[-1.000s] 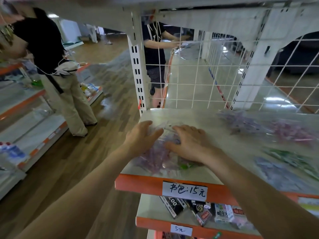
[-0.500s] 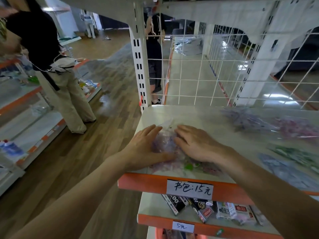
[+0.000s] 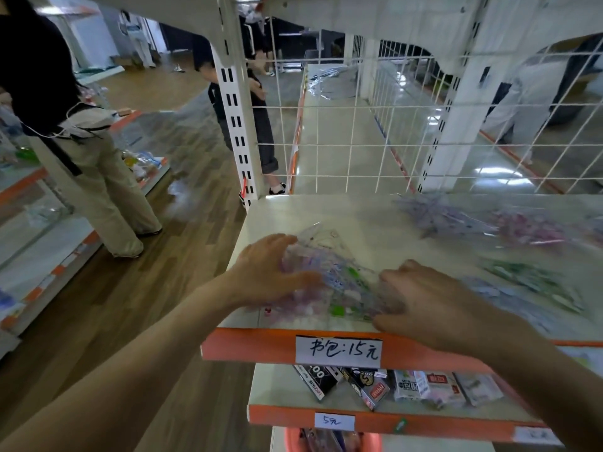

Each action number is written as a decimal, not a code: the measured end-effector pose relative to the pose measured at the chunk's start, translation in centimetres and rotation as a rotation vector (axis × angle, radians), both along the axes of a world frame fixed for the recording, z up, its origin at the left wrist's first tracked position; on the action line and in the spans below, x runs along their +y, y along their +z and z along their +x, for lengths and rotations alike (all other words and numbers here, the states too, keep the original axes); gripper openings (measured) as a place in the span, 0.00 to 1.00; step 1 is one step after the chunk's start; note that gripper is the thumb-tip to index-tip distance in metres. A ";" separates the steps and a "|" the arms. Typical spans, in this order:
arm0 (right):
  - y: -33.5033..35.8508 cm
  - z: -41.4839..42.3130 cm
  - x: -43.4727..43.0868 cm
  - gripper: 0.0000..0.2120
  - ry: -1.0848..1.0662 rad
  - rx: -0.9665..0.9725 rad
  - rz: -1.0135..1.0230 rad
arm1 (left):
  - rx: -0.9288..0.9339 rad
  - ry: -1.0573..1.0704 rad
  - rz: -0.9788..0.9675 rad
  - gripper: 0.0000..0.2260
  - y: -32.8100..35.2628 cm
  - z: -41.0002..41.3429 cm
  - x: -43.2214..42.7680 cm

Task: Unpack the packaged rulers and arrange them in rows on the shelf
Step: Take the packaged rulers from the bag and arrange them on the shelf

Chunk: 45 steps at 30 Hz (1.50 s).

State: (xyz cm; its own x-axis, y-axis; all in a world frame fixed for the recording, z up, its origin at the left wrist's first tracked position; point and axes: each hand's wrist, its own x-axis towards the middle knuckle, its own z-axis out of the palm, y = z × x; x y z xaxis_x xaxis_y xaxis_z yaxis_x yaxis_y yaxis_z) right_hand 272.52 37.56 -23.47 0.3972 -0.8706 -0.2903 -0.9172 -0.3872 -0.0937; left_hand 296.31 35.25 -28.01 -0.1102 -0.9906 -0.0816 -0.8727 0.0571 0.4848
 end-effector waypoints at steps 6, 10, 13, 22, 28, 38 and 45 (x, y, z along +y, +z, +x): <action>-0.6 1.2 -3.2 0.29 -0.106 -0.136 0.180 | -0.109 0.029 -0.074 0.37 -1.4 -1.3 -0.5; -0.7 1.4 -3.3 0.38 -0.150 -0.223 0.223 | -0.124 0.108 -0.089 0.35 -1.1 -2.5 -0.2; -1.1 1.9 -3.1 0.39 -0.138 -0.266 0.183 | -0.170 0.134 -0.133 0.31 -1.0 -3.4 0.6; -1.5 3.6 -3.4 0.19 -0.155 -0.465 0.156 | -0.105 0.133 -0.170 0.29 -1.3 -4.1 0.9; -1.2 3.6 -4.8 0.17 -0.225 -0.703 0.284 | 0.198 0.303 -0.219 0.17 -0.5 -4.8 0.9; -1.2 4.6 -5.6 0.12 -0.281 -0.990 0.460 | 0.392 0.441 -0.261 0.17 0.2 -7.9 0.9; 0.2 2.1 -6.5 0.12 -0.002 -0.873 -0.068 | 0.858 0.774 -0.450 0.14 3.2 -7.7 2.7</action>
State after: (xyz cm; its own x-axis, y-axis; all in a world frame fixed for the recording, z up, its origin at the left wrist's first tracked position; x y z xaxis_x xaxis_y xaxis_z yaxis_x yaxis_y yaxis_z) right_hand 274.62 31.07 -23.30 0.4521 -0.8757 0.1697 -0.5294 -0.4165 -0.7391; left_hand 288.61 37.92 -24.79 0.6663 -0.7399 0.0921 -0.1616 -0.0227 0.9866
